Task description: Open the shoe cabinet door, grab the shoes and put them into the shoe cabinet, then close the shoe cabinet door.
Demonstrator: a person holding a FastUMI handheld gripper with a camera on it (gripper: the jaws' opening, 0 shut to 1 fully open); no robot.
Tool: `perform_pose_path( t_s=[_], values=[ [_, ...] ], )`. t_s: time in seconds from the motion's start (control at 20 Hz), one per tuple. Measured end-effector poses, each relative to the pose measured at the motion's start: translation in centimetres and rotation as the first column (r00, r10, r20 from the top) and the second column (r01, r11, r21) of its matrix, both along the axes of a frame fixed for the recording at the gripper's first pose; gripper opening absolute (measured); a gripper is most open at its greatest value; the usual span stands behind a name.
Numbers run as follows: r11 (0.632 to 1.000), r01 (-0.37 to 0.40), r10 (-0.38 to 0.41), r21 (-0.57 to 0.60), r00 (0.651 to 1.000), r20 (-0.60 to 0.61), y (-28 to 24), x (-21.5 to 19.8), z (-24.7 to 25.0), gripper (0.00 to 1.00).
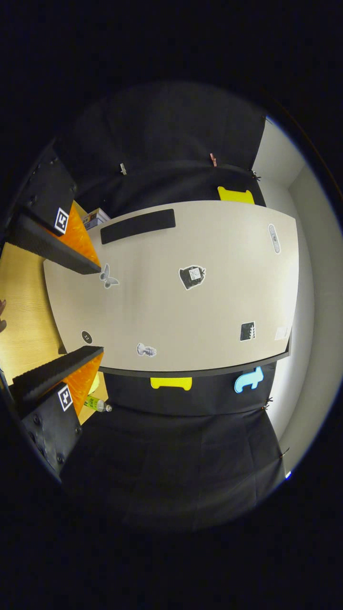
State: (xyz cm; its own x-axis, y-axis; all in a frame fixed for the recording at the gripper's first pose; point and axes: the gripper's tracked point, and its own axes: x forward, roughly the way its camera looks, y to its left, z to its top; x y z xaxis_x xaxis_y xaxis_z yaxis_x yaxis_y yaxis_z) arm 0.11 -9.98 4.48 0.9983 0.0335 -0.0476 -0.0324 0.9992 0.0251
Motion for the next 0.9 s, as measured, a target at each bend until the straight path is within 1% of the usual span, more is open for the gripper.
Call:
perform_pose_path(
  t_s=[0.4,0.9],
  values=[
    [1.0,-0.024,0.024,-0.013,1.0,0.004,-0.11,0.25,0.3,0.98],
    [0.999,-0.03,0.031,-0.024,0.999,0.018,-0.33,0.57,0.28,0.98]
  ],
)
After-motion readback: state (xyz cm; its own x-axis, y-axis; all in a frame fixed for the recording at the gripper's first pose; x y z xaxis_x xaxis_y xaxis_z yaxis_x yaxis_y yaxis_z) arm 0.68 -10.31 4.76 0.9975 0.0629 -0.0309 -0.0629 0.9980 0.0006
